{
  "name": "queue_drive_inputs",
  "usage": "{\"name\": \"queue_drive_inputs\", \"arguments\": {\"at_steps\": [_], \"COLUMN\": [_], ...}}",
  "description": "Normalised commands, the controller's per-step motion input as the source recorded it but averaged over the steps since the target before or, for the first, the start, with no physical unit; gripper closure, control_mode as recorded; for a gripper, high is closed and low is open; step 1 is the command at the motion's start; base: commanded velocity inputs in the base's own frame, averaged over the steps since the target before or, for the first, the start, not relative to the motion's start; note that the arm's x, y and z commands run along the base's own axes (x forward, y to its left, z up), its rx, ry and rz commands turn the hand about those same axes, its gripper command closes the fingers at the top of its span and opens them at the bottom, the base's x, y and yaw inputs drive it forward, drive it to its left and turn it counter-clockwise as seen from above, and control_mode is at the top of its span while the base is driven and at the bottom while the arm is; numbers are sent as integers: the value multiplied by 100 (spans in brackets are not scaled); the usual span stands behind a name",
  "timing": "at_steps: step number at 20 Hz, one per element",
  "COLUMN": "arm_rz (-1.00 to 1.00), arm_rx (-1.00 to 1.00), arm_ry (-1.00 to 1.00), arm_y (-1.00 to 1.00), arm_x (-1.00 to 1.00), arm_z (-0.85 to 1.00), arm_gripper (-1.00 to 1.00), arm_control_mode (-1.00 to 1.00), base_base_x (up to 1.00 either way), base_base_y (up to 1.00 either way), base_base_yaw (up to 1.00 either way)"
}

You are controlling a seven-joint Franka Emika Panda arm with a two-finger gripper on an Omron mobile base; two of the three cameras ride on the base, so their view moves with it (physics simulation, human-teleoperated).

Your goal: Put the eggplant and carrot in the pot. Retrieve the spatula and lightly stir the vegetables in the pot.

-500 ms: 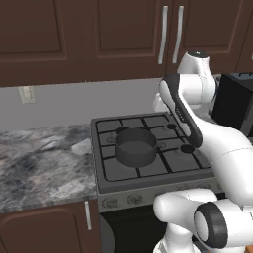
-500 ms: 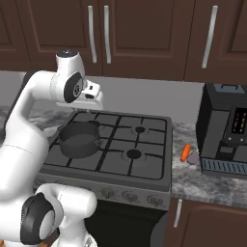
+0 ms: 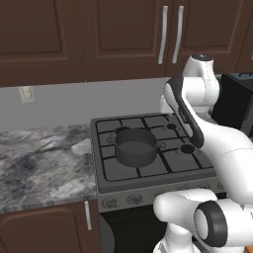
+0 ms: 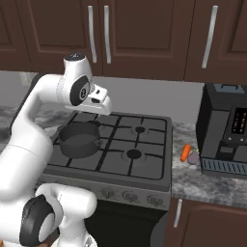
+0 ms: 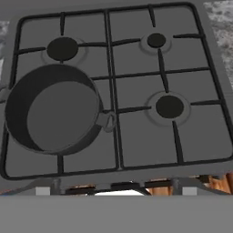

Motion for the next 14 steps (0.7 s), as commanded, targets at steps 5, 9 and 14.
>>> {"name": "queue_drive_inputs", "arguments": {"at_steps": [5,9,14], "arm_rz": [-18,-15,-9], "arm_rx": [0,0,0], "arm_ry": [0,0,0], "arm_y": [-83,-76,-66], "arm_x": [-8,0,0], "arm_z": [-18,-16,-20], "arm_gripper": [-100,-100,-100], "arm_control_mode": [-100,-100,-100], "base_base_x": [0,0,0], "base_base_y": [0,0,0], "base_base_yaw": [0,0,0]}}
